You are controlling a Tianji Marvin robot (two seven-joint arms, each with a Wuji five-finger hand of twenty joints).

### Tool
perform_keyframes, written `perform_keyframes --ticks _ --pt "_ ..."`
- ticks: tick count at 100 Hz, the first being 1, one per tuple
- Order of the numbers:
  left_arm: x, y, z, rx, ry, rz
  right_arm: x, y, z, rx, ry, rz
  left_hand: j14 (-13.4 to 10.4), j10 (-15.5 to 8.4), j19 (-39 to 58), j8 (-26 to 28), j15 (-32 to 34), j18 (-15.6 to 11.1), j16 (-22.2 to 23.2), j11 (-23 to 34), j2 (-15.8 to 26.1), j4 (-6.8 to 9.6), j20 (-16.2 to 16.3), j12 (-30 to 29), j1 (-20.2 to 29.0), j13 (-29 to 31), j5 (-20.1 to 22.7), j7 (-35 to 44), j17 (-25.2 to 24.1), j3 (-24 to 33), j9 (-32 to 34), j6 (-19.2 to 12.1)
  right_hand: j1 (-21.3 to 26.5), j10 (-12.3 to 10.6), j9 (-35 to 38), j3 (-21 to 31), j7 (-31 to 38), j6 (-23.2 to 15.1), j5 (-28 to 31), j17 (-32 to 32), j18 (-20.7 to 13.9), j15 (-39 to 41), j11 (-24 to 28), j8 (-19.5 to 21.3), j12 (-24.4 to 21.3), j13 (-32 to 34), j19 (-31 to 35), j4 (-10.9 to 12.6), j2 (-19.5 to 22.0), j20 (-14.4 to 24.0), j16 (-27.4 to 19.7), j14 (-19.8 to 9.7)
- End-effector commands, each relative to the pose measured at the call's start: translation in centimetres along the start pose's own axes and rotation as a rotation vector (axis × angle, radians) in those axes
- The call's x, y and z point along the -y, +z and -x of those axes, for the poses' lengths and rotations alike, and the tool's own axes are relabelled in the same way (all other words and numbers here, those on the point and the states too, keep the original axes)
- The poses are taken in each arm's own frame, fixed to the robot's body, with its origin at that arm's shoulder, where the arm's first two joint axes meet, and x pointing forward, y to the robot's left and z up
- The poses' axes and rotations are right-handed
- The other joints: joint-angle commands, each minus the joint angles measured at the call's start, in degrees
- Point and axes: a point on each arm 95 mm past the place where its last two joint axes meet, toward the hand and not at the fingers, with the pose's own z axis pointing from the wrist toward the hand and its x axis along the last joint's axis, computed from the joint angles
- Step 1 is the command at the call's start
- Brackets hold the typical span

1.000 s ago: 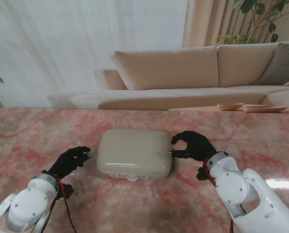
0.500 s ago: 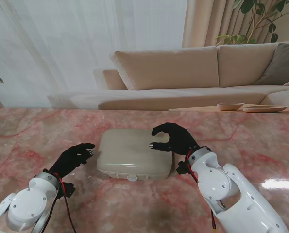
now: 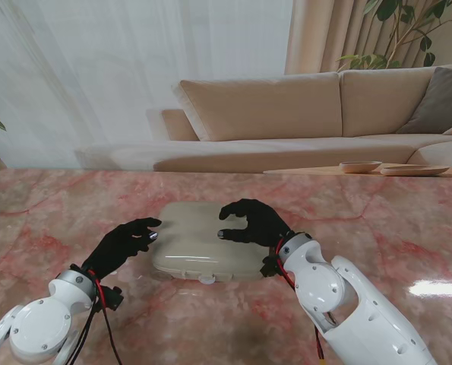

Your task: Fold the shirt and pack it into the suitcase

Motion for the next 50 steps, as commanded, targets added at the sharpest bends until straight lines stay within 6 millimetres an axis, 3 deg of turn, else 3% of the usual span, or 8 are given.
perform_keyframes --ticks 1,31,50 --pt "-0.4 -0.4 -0.4 -0.013 0.009 0.005 1.1 -0.3 0.5 0.009 0.009 -0.042 0.31 -0.99 0.46 -0.78 -0.02 1.07 0.36 -0.01 2.43 0.4 1.16 0.11 -0.74 -0.38 1.23 -0.94 0.0 -2.29 1.39 -2.86 -0.34 -1.16 0.68 1.44 0.94 -1.09 -0.86 0.09 -1.28 0.37 0.42 0.6 0.45 1.01 1.48 1.58 -0.42 -1.17 -1.27 -1.1" --pt "-1.2 -1.1 -1.8 -0.078 -0.022 0.013 2.6 -0.3 1.4 0.002 0.026 -0.116 1.15 -0.65 3.51 -0.27 4.13 0.6 4.01 1.79 2.06 0.16 2.95 1.82 -0.44 2.28 1.62 -0.5 2.03 -2.34 3.42 -3.11 0.12 -1.09 0.27 0.55 0.86 -0.61 -1.39 0.08 -1.05 0.6 0.45 0.46 0.35 0.77 2.05 1.73 0.59 -1.75 -1.29 -0.88" --pt "-1.9 -1.5 -2.3 -0.1 -0.094 0.054 3.1 -0.2 1.8 -0.011 0.014 -0.155 2.71 -0.45 10.17 0.51 10.79 1.63 8.46 4.68 1.75 0.0 6.38 3.86 -0.04 8.83 2.43 -0.17 7.01 -2.35 8.22 -2.78 -0.04 -1.33 0.1 0.1 1.13 -1.1 -1.2 -0.1 -1.22 0.54 0.61 0.56 0.38 0.65 2.07 1.83 0.93 -2.06 -1.34 -1.15"
